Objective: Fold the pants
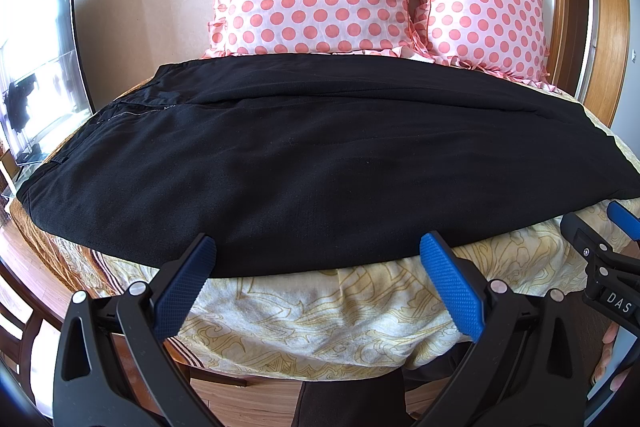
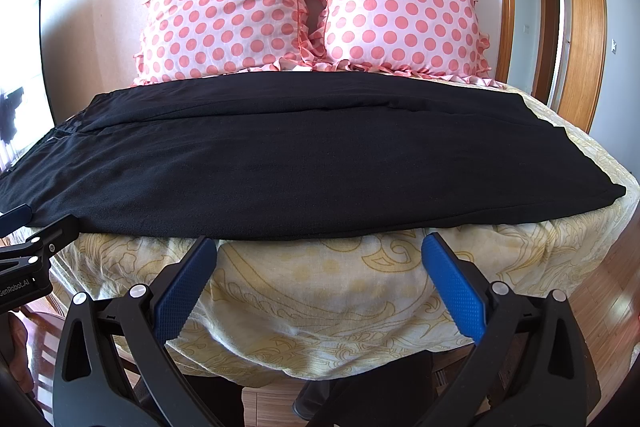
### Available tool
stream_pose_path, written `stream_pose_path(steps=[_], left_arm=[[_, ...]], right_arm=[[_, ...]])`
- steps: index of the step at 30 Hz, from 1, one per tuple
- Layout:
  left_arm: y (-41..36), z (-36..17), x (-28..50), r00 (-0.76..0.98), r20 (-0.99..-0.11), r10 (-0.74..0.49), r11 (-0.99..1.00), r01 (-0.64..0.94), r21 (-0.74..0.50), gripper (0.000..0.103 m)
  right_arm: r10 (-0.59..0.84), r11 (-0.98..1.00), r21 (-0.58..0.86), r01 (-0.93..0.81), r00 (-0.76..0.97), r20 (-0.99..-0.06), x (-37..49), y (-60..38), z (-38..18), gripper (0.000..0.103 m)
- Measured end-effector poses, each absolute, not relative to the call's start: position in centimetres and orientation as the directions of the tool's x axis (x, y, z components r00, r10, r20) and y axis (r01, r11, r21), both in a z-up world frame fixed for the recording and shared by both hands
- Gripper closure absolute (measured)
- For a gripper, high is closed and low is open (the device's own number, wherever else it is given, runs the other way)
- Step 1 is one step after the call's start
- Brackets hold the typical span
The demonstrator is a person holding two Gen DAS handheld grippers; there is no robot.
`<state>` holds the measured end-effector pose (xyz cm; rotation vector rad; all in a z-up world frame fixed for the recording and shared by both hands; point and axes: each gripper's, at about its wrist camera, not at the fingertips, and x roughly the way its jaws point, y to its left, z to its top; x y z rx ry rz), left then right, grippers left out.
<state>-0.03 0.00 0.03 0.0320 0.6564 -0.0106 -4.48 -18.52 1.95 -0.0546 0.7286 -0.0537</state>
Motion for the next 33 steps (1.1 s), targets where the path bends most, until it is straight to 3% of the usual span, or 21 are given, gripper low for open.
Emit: stream_pose_path(steps=[11,18,24,32,33], left_arm=[[0.0,0.0,0.0,0.793,-0.609,0.0,0.999,0.02,0.027,0.002],[0.4,0.5,-0.5,0.796,-0.603,-0.05,0.997,0.072,0.013,0.002],[1.8,2.6,-0.8,0.798,-0.578,-0.172,0.985,0.125,-0.12,0.002],[1.9,5.6,2.3,0.864,-0.484,-0.139,0.989,0.098,-0.109,0.002],[1.9,5.7,2.7,0.863,-0.483,-0.146,0.988,0.102,-0.117,0.002]], right_arm=[[-0.065,0.997,-0.07,0.024,0.741,-0.668,-4.8,-19.3,1.4,0.001],[0.143,0.99,0.095,-0.107,0.722,-0.677,-4.7,-23.4,3.0,0.001],[-0.011,0.989,0.116,0.096,0.813,-0.582,-1.4,-31.6,9.6,0.001],[-0.294,0.922,-0.012,0.387,0.681,-0.671,16.8,-41.0,10.5,0.002],[-0.319,0.905,-0.019,0.424,0.65,-0.69,19.0,-42.3,10.1,0.007]])
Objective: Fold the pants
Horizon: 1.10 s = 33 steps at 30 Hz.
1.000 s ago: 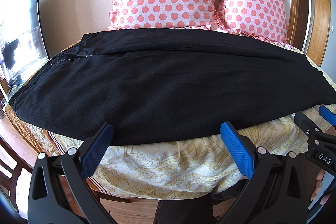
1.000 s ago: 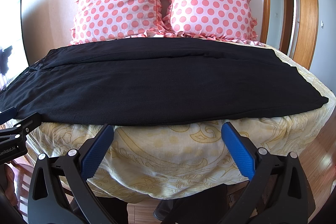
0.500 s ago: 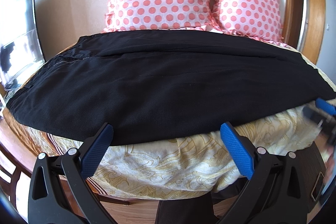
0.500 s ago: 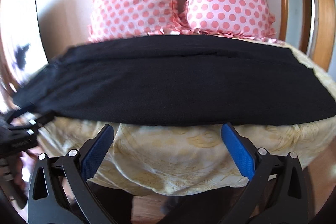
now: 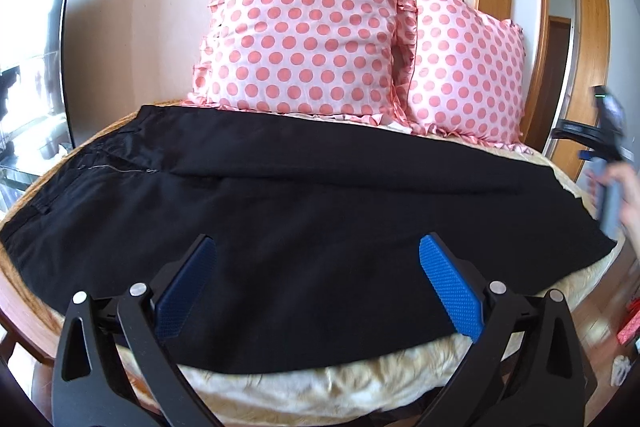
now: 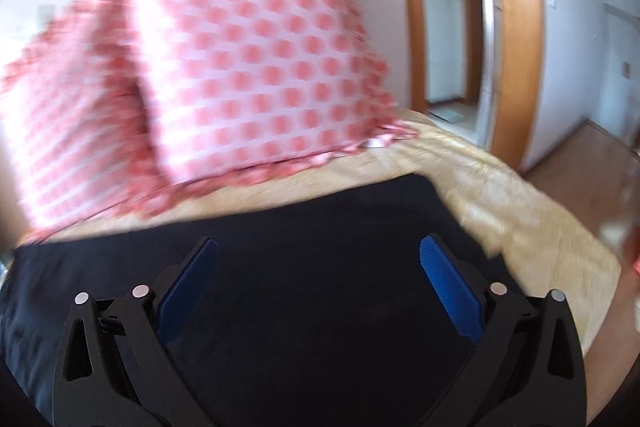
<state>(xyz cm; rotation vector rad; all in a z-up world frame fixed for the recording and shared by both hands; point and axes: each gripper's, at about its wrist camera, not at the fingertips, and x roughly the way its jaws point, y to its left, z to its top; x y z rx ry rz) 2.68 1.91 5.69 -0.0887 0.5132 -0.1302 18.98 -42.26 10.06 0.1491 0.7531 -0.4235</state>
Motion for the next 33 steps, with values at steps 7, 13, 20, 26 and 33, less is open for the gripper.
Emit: stream_pose_path(steps=[7,13,20,26,33], left_arm=[[1.4,5.6,5.4,0.866,-0.472,-0.166,0.985,0.119,-0.129,0.002],[1.1,4.9,7.7,0.846,-0.497,-0.19,0.979,0.125,-0.162,0.002],[1.0,4.4,7.9,0.839,-0.51,-0.188,0.979,0.117,-0.168,0.002],[1.3,4.9,6.8,0.85,-0.495,-0.181,0.978,0.103,-0.181,0.002],[0.8,5.6,5.5,0.854,-0.473,-0.218,0.965,0.116,-0.237,0.002]], right_arm=[[-0.431,0.718,-0.082,0.692,0.349,-0.832,29.7,-50.4,3.6,0.035],[-0.517,0.65,-0.22,0.727,0.211,-0.83,32.5,-51.6,-0.1,0.042],[-0.446,0.708,-0.096,0.7,0.337,-0.829,30.9,-52.2,0.1,0.099],[-0.297,0.752,0.187,0.632,0.579,-0.759,24.5,-53.0,4.3,0.101],[-0.184,0.83,0.332,0.448,0.782,-0.596,13.3,-50.4,8.9,0.101]])
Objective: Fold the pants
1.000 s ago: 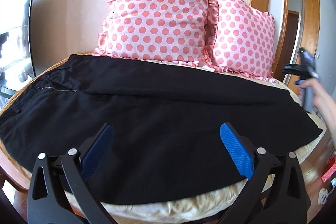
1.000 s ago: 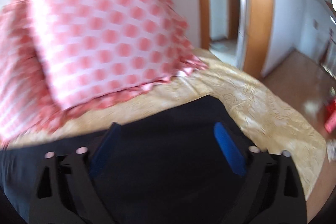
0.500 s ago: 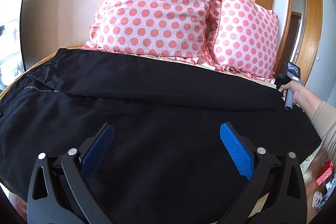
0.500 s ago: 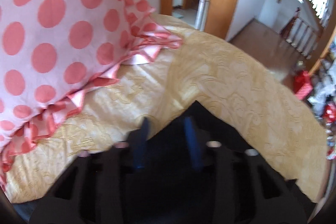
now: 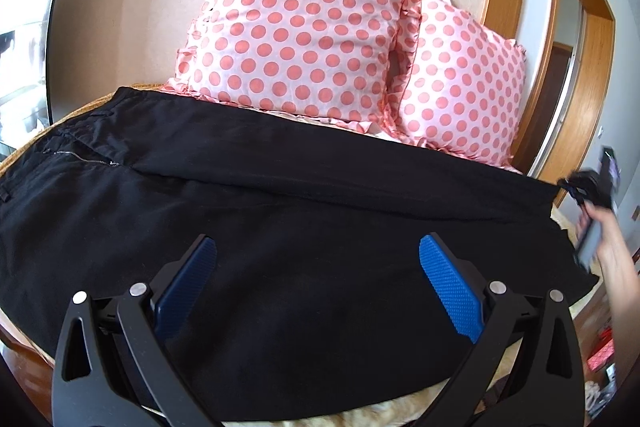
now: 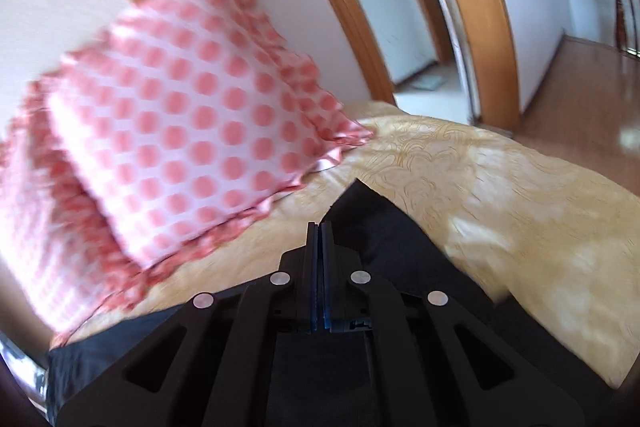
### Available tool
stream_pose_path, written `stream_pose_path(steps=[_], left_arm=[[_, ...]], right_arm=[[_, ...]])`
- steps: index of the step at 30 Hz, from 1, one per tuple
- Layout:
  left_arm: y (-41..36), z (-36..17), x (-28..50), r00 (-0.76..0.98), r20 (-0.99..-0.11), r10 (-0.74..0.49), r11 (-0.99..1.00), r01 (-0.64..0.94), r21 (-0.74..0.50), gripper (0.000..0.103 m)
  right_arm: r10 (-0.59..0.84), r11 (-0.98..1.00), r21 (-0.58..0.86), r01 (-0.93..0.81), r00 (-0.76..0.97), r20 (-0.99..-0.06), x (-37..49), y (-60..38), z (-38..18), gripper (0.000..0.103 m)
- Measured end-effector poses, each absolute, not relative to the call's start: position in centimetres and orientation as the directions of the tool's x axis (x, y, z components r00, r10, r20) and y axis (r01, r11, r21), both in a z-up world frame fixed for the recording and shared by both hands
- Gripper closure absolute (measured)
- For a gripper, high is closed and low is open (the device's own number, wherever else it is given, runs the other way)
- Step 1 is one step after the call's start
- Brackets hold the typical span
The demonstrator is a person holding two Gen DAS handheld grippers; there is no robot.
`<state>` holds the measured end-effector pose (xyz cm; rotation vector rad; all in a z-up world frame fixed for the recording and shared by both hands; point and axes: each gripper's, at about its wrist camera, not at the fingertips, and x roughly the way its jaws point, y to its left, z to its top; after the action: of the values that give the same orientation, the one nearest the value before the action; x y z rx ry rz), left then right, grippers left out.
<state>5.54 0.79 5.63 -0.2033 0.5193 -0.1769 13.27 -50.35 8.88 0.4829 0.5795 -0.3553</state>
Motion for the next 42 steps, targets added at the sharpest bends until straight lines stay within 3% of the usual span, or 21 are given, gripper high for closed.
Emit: stream_pose_path(steps=[5,13,14,15,16,17,25,27,29,32,37,42], left_arm=[[0.1,6.0,4.9,0.858,-0.461,-0.227,0.964,0.13,-0.233,0.002],[-0.8,6.7,3.9,0.867,-0.446,-0.221,0.969,0.144,-0.201,0.002],[-0.8,6.7,3.7,0.87,-0.445,-0.215,0.971,0.141,-0.194,0.002],[-0.8,6.8,3.6,0.871,-0.444,-0.21,0.972,0.137,-0.19,0.002],[-0.7,6.8,3.5,0.873,-0.445,-0.201,0.974,0.13,-0.185,0.002],[-0.6,6.8,3.5,0.873,-0.446,-0.196,0.975,0.125,-0.184,0.002],[-0.2,6.3,3.8,0.86,-0.473,-0.192,0.973,0.103,-0.207,0.002],[-0.2,6.3,3.8,0.858,-0.476,-0.192,0.973,0.104,-0.207,0.002],[-0.3,6.3,3.8,0.86,-0.476,-0.186,0.975,0.1,-0.199,0.002],[-0.2,6.3,3.8,0.861,-0.474,-0.187,0.974,0.1,-0.202,0.002],[0.2,6.3,3.7,0.868,-0.472,-0.156,0.978,0.068,-0.198,0.002],[1.2,5.8,4.6,0.864,-0.486,-0.128,0.978,0.029,-0.207,0.002]], right_arm=[[-0.109,0.802,0.394,0.449,0.758,-0.643,5.8,-49.1,6.4,0.101],[-0.015,0.701,0.5,0.508,0.711,-0.703,3.7,-50.3,3.6,0.099],[-0.003,0.678,0.52,0.52,0.71,-0.705,3.5,-50.6,3.5,0.092],[0.015,0.644,0.546,0.536,0.704,-0.71,3.2,-51.1,3.3,0.073],[0.022,0.624,0.561,0.544,0.706,-0.708,3.1,-51.3,3.1,0.065],[0.027,0.612,0.575,0.543,0.713,-0.701,3.0,-51.5,3.0,0.064],[0.006,0.584,0.598,0.55,0.733,-0.68,4.1,-52.0,2.7,0.069],[-0.013,0.588,0.572,0.572,0.713,-0.701,4.8,-52.3,2.3,0.089],[-0.006,0.581,0.575,0.575,0.71,-0.704,5.3,-52.7,1.7,0.099],[-0.01,0.577,0.607,0.546,0.748,-0.664,5.3,-53.4,2.2,0.1],[-0.071,0.605,0.664,0.44,0.86,-0.506,2.0,-53.6,6.2,0.1],[-0.129,0.63,0.61,0.48,0.84,-0.528,-1.3,-52.4,5.8,0.1]])
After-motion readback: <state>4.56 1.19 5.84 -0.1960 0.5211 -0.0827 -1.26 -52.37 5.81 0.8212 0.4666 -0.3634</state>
